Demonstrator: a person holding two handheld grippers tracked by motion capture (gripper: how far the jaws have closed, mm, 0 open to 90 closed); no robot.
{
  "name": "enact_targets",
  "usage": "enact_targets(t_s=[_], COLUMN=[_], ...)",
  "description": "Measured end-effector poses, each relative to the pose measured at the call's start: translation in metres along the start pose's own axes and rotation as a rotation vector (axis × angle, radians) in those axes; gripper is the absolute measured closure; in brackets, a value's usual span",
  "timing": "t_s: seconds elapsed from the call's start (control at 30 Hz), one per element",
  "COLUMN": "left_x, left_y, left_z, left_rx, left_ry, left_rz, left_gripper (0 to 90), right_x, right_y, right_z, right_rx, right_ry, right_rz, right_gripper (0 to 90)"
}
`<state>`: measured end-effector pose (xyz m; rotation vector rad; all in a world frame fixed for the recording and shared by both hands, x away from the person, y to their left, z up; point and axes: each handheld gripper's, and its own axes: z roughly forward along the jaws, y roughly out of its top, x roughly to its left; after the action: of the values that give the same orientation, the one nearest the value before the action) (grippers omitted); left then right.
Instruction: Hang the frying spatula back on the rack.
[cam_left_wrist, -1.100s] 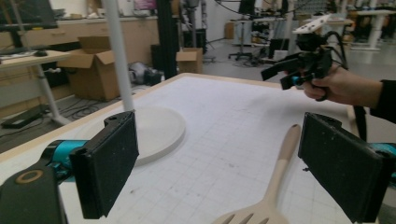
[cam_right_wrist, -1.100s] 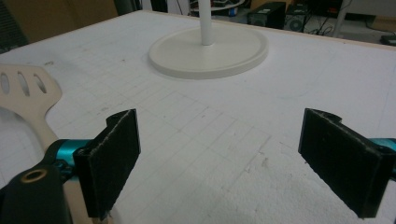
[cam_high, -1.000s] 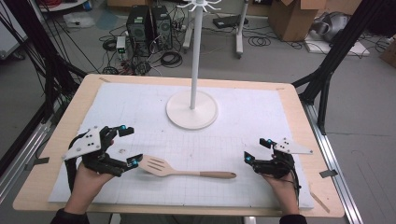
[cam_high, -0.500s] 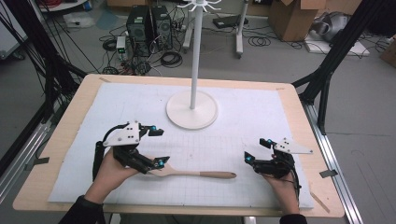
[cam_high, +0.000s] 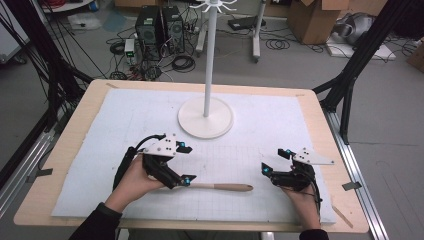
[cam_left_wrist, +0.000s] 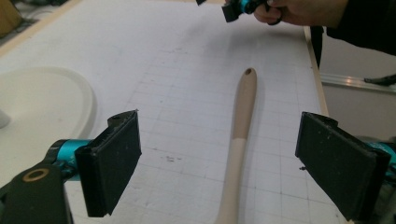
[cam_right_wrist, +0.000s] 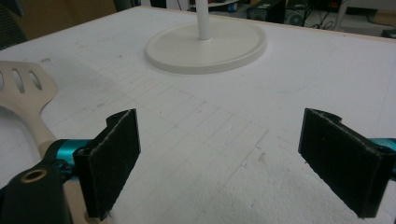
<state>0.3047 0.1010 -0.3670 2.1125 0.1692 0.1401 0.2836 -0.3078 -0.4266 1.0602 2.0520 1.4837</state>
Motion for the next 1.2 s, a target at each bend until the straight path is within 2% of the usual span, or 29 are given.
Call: enact_targets(t_s=[0.03, 0.27, 0.33, 0.37, 0.4, 0.57, 0.67, 0.77, 0.9, 1.03, 1.2], left_x=[0.000, -0.002, -0.003, -0.004, -0.004, -0.006, -0.005, -0.006, -0.006, -0.007, -0.006], left_y=[0.000, -0.001, -0.002, -0.002, -0.003, -0.005, -0.005, -0.004, -0.003, -0.004, -0.008], left_z=[0.000, 0.028, 0.030, 0.037, 0.040, 0.052, 0.058, 0.062, 0.070, 0.076, 0.081], left_rx=[0.000, 0.144, 0.158, 0.204, 0.221, 0.287, 0.345, 0.374, 0.455, 0.487, 0.528], left_ry=[0.000, -0.063, -0.069, -0.083, -0.092, -0.102, -0.103, -0.111, -0.104, -0.111, -0.132], left_rz=[0.000, 0.007, 0.011, 0.017, 0.024, 0.031, 0.021, 0.016, 0.010, -0.003, 0.007], left_gripper=[16.8, 20.2, 20.8, 22.5, 23.3, 31.6, 37.5, 43.6, 47.8, 52.2, 52.4], right_x=[0.000, -0.001, -0.001, -0.001, -0.001, -0.002, -0.002, -0.003, -0.003, -0.002, -0.003], right_y=[0.000, 0.000, 0.000, -0.001, -0.001, -0.001, -0.001, -0.001, -0.001, -0.001, -0.001], right_z=[0.000, 0.000, 0.001, 0.000, 0.000, 0.000, 0.001, 0.001, 0.001, 0.000, 0.000], right_rx=[0.000, -0.005, -0.005, -0.002, -0.002, 0.001, -0.001, -0.002, -0.001, -0.002, -0.004], right_ry=[-0.002, -0.001, 0.000, -0.001, -0.001, -0.001, 0.000, 0.001, 0.004, 0.008, 0.007], right_rz=[-0.003, -0.006, -0.007, -0.004, -0.004, -0.003, -0.006, -0.006, -0.005, 0.003, 0.006], right_gripper=[11.6, 11.7, 11.7, 11.7, 11.7, 11.7, 11.7, 11.7, 11.7, 11.7, 11.9])
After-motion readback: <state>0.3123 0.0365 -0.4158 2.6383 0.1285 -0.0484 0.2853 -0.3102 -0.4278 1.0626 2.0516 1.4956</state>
